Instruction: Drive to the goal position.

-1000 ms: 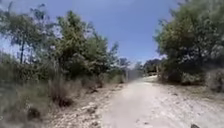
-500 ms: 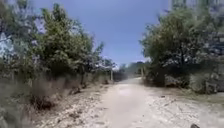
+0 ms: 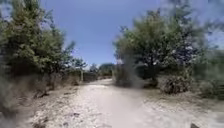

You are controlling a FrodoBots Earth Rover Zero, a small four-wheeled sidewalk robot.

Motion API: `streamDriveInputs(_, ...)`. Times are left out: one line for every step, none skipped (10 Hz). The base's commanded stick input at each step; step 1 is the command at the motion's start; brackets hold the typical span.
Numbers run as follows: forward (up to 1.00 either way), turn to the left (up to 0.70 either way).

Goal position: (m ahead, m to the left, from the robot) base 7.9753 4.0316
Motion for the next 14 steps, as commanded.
streamDriveInputs(0.3,0.0)
streamDriveInputs(0.3,0.0)
streamDriveInputs(0.3,0.04)
streamDriveInputs(0.3,0.48)
streamDriveInputs(0.3,0.75)
streamDriveInputs(0.3,0.75)
streamDriveInputs(0.3,0.75)
streamDriveInputs(0.3,0.75)
streamDriveInputs(0.3,0.47)
streamDriveInputs(0.3,0.0)
streamDriveInputs(0.3,0.0)
streamDriveInputs(0.3,0.0)
streamDriveInputs(0.3,0.0)
streamDriveInputs(0.3,0.0)
